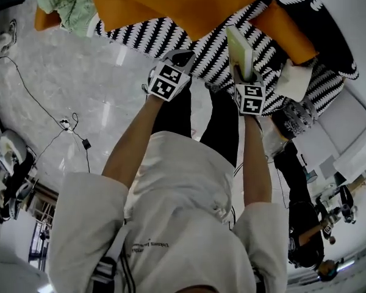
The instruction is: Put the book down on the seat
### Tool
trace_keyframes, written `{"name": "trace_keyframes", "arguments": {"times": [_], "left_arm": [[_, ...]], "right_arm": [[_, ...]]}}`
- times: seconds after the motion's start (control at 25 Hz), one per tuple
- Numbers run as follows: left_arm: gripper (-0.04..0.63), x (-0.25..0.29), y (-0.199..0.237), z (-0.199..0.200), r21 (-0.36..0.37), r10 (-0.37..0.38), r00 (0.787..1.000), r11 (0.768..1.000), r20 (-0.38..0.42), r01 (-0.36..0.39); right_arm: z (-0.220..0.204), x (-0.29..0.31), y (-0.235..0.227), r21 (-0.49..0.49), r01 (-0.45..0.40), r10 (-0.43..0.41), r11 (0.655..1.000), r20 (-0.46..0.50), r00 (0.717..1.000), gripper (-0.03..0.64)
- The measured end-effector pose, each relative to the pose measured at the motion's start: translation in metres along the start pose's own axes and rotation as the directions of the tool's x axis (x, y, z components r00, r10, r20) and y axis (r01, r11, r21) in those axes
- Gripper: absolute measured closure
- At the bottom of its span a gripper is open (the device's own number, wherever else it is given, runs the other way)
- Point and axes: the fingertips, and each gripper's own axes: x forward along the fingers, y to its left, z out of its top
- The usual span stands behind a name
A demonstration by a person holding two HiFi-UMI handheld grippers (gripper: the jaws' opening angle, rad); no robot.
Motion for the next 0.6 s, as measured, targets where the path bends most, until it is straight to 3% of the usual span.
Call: {"name": "trace_keyframes", "arguments": {"times": [0.28,0.44,0.6], "left_arm": [[0.586,0.053,0.012,-0.032,-0.055,-0.012,0.997,0.998,-0.081,0.007],[0.586,0.082,-0.003,-0.043,-0.049,-0.029,0.994,0.999,-0.102,0.024],[0.587,0.122,-0.015,-0.064,-0.025,-0.043,0.987,0.999,-0.154,0.040]], "right_arm": [[-0.021,0.047,-0.007,0.198,-0.153,0.152,0.968,0.023,0.988,0.489],[-0.032,0.069,0.002,0.271,-0.288,0.280,0.918,0.067,0.958,0.489],[-0.057,0.096,-0.009,0.355,-0.340,0.326,0.871,0.099,0.940,0.489]]}}
